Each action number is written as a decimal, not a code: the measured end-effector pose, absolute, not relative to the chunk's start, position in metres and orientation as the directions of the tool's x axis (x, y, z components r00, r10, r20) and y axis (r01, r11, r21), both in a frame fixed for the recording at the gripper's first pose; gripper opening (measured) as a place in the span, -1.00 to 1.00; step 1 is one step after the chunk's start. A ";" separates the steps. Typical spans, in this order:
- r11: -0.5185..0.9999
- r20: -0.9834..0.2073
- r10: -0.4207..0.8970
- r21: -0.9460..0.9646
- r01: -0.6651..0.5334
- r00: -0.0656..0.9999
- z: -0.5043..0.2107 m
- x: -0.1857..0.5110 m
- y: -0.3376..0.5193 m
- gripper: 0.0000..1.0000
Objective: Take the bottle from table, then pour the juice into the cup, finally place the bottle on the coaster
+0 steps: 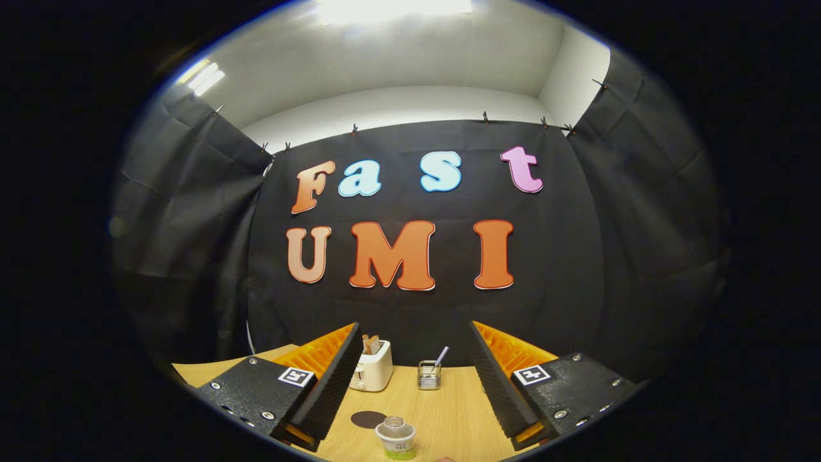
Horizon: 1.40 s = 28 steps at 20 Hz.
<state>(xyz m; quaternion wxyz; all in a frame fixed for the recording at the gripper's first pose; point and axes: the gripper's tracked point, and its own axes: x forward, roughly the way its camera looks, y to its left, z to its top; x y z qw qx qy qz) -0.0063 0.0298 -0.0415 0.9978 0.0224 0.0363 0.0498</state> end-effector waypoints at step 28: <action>0.987 -0.363 0.152 0.107 -0.121 0.919 -0.299 -0.025 0.059 0.95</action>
